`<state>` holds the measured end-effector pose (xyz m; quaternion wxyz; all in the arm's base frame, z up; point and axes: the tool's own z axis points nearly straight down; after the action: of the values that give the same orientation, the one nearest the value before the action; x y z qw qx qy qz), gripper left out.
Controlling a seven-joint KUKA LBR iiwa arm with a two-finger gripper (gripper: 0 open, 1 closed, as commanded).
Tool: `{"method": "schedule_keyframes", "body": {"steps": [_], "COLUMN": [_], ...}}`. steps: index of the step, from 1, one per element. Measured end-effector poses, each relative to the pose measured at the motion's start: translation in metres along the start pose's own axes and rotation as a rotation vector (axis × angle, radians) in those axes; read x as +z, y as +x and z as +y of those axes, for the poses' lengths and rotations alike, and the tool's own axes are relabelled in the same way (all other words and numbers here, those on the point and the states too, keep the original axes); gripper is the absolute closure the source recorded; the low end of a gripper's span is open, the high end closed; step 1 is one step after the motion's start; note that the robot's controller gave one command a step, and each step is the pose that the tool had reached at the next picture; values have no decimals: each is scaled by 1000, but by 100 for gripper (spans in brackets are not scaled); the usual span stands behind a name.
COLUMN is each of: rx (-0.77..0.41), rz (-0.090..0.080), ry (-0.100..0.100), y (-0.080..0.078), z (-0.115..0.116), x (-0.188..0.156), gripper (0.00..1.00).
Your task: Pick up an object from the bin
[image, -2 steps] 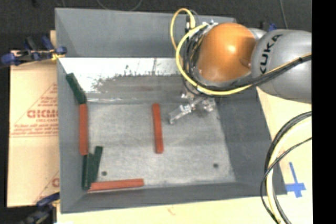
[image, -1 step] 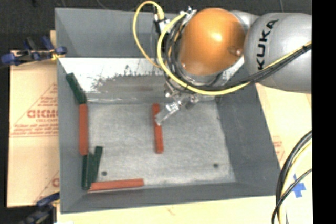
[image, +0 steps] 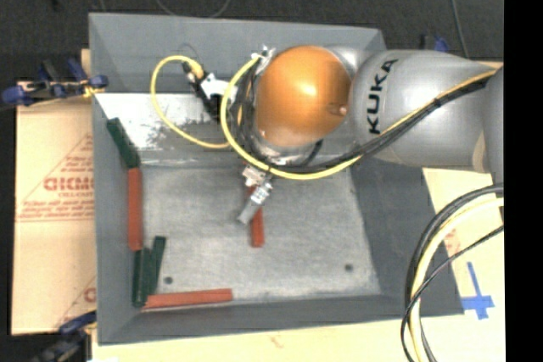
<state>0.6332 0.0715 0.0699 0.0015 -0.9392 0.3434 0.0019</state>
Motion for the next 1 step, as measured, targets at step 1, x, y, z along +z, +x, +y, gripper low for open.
{"method": "schedule_keyframes", "body": {"steps": [1], "rx": [7], "rz": [5], "ry": [3], "y": [3], "z": [-1], "x": [-4], "gripper": [100]}}
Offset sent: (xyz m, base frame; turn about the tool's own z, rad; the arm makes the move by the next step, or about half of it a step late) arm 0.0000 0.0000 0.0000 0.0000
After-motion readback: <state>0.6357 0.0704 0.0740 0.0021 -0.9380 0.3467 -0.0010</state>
